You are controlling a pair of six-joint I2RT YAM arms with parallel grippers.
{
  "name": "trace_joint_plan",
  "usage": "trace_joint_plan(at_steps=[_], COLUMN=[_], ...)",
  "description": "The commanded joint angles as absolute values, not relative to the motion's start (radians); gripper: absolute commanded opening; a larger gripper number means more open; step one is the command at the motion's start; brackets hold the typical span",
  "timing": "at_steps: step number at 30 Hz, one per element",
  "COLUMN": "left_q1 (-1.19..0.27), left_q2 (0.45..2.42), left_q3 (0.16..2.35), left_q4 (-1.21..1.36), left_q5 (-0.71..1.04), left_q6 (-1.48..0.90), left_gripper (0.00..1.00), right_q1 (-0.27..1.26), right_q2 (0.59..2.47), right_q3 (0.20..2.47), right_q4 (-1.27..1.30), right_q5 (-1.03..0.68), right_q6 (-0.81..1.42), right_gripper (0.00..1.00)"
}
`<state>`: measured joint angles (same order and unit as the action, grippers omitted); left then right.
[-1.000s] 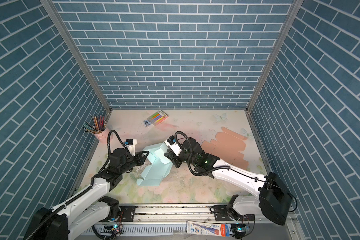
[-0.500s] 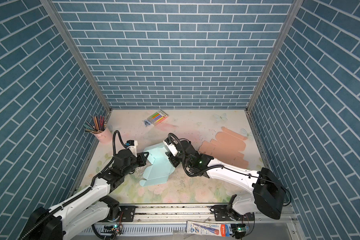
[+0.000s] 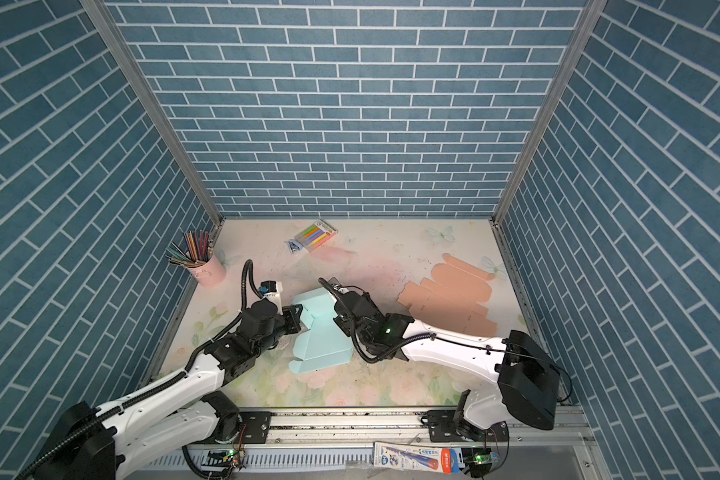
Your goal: Fold the paper box
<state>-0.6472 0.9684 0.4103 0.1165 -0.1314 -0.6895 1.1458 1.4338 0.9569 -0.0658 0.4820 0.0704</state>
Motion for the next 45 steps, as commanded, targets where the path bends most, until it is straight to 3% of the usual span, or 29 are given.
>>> trace_joint_plan(at_steps=[1,6,20,28,45], left_q1=[-0.706,-0.753,-0.807,-0.809,-0.81], left_q2=[0.968,0.99,1.047,1.103,1.165], left_q3=[0.462,0.481,0.568,0.6,0.64], left_q4=[0.164,0.153,0.087,0.098,0.106], left_q5=[-0.13,-0.192,-0.234,-0.186,-0.189], left_q6=[-0.727,-0.78,-0.896,-0.914,-0.914], left_gripper=[0.0,0.0,0.0,0.0,0.0], right_q1=[1.167,1.175,1.156,1.137,1.109], right_q2=[1.475,1.511,1.675,1.725,1.705], right_q3=[0.993,1.029,1.231,1.241,1.198], right_q4=[-0.121,-0.187,-0.457,-0.479,-0.438], right_q5=[0.613,0.713,0.737,0.813,0.827], right_q6=[0.063,0.099,0.247,0.233,0.239], right_gripper=[0.27,0.24,0.15,0.08,0.08])
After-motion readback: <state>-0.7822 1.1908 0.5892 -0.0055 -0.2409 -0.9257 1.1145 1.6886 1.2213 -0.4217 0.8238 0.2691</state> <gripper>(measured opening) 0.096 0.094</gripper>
